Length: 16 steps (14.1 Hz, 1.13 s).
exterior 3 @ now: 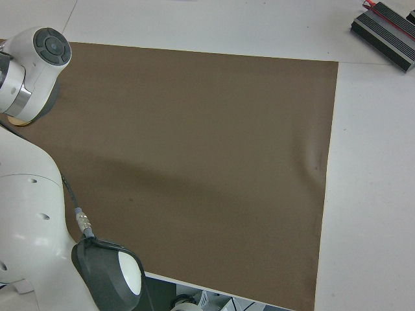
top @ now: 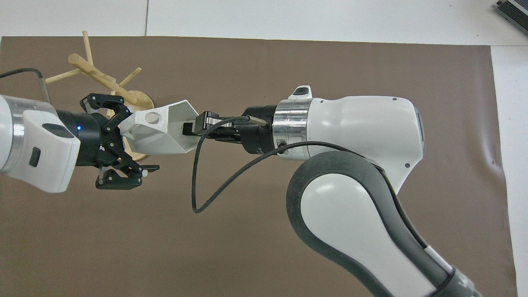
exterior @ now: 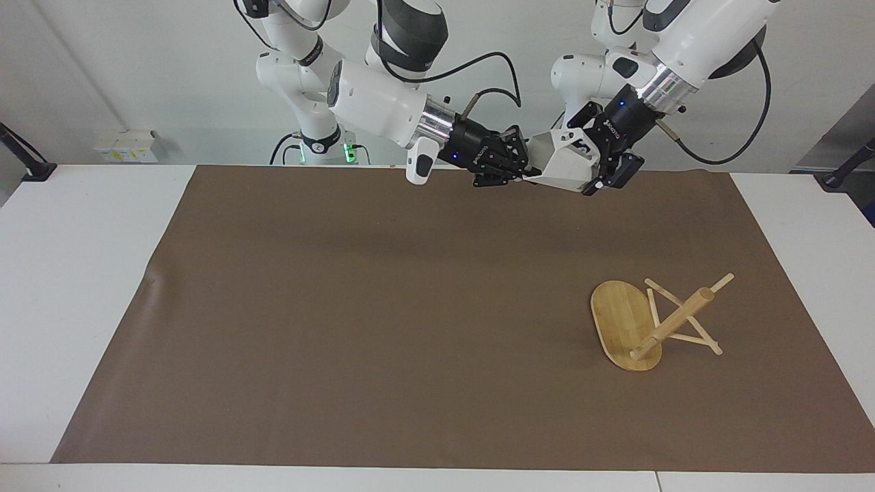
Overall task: Hang cup on rack
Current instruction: 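Carry the cup toward the left gripper while the left gripper approaches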
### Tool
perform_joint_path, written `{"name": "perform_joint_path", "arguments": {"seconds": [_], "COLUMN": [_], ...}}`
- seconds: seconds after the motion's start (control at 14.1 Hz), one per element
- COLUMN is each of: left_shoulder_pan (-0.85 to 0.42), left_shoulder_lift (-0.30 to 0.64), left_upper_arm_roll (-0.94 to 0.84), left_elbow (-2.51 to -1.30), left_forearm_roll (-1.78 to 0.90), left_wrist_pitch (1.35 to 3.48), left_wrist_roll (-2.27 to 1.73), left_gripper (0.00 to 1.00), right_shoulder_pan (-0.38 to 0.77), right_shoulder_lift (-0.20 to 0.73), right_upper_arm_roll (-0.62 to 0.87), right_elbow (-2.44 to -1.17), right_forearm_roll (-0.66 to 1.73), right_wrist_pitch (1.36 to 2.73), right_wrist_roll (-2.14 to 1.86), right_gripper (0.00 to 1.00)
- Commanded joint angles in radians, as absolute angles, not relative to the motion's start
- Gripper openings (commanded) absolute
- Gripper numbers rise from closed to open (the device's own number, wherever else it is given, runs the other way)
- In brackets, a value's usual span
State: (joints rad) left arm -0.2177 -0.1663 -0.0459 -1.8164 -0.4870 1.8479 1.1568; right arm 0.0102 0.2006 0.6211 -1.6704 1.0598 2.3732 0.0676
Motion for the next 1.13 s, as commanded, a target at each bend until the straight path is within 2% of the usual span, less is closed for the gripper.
{"name": "perform_joint_path", "arguments": {"seconds": [0.0, 0.71, 1.06], "left_shoulder_pan": [-0.230, -0.218, -0.202], "left_shoulder_lift": [-0.189, -0.199, -0.250], "left_upper_arm_roll": [-0.049, -0.038, -0.035], "left_elbow": [-1.836, -1.865, -1.970], "left_forearm_roll": [-0.529, -0.572, -0.638], "left_wrist_pitch": [1.865, 1.904, 1.974], "left_wrist_roll": [1.128, 1.167, 1.226], "left_gripper": [1.00, 1.00, 1.00], "right_shoulder_pan": [-0.002, -0.002, -0.002], "right_shoulder_lift": [0.181, 0.181, 0.179], "right_upper_arm_roll": [0.630, 0.630, 0.630], "right_elbow": [-1.686, -1.686, -1.687], "right_forearm_roll": [1.089, 1.086, 1.085], "right_wrist_pitch": [2.365, 2.368, 2.368], "right_wrist_roll": [0.037, 0.040, 0.043], "right_gripper": [0.00, 0.00, 0.00]}}
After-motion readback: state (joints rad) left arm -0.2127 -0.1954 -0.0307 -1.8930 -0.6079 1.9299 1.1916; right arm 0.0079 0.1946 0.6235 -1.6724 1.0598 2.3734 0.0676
